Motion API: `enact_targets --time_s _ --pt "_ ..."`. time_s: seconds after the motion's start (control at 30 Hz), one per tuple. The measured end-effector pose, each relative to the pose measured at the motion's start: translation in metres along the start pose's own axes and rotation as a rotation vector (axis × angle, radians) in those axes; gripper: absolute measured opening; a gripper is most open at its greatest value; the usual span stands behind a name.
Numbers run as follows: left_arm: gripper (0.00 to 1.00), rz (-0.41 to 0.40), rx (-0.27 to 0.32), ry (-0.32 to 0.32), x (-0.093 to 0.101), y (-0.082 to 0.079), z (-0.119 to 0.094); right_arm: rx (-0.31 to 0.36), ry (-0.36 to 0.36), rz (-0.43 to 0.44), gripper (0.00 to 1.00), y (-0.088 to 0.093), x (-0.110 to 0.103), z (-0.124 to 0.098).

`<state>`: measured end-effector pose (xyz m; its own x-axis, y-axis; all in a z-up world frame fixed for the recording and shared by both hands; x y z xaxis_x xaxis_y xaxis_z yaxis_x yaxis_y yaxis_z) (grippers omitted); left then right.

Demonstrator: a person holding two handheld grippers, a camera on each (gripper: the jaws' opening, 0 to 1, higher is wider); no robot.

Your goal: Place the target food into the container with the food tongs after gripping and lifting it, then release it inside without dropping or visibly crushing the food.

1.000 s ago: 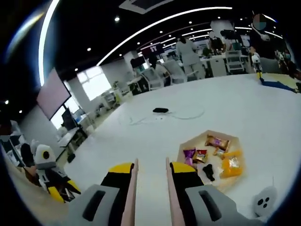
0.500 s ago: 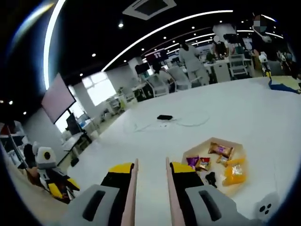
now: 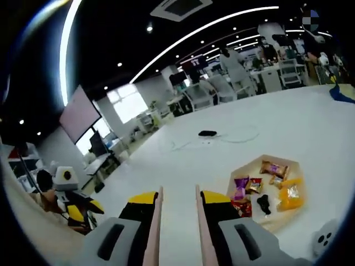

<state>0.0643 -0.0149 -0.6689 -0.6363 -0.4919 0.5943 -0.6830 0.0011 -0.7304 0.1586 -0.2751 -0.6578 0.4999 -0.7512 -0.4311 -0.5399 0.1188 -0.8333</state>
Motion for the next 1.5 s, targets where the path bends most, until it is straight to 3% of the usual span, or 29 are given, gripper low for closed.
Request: enact_targets --time_s 0.27,0.5,0.73,1.07,1.2,1.5 --pt "0.33 0.001 0.027 0.036 0.002 -0.006 -0.002 0.004 -0.049 -0.006 0.3 0.0 -0.008 0.001" --pt "0.32 0.035 0.03 0.055 0.004 -0.01 -0.002 -0.012 -0.206 -0.014 0.3 0.002 -0.031 0.002" --pt "0.28 0.043 0.053 0.071 0.006 -0.015 -0.002 -0.022 -0.292 -0.017 0.3 0.002 -0.046 0.006" --pt "0.25 0.038 0.08 0.081 0.007 -0.02 0.001 -0.037 -0.354 -0.017 0.29 0.005 -0.061 0.007" --pt "0.19 0.04 0.074 0.1 0.01 -0.02 0.004 -0.04 -0.382 -0.012 0.29 0.007 -0.067 0.006" --pt "0.2 0.043 0.082 0.117 0.013 -0.025 0.006 -0.03 -0.463 -0.006 0.29 0.006 -0.089 0.001"
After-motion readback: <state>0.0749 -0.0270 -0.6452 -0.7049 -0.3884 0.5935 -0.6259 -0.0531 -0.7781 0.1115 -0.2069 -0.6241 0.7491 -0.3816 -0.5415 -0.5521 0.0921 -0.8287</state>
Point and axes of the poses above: the point that each gripper's makers call its tool centre point, and the gripper's own axes: z roughly forward along the fingers, x roughly to its right, y roughly out of its underside, the point moved 7 cm from there along -z, roughly backward along the fingers, and after that the axes turned 1 degree about y, right-handed, at the moved point
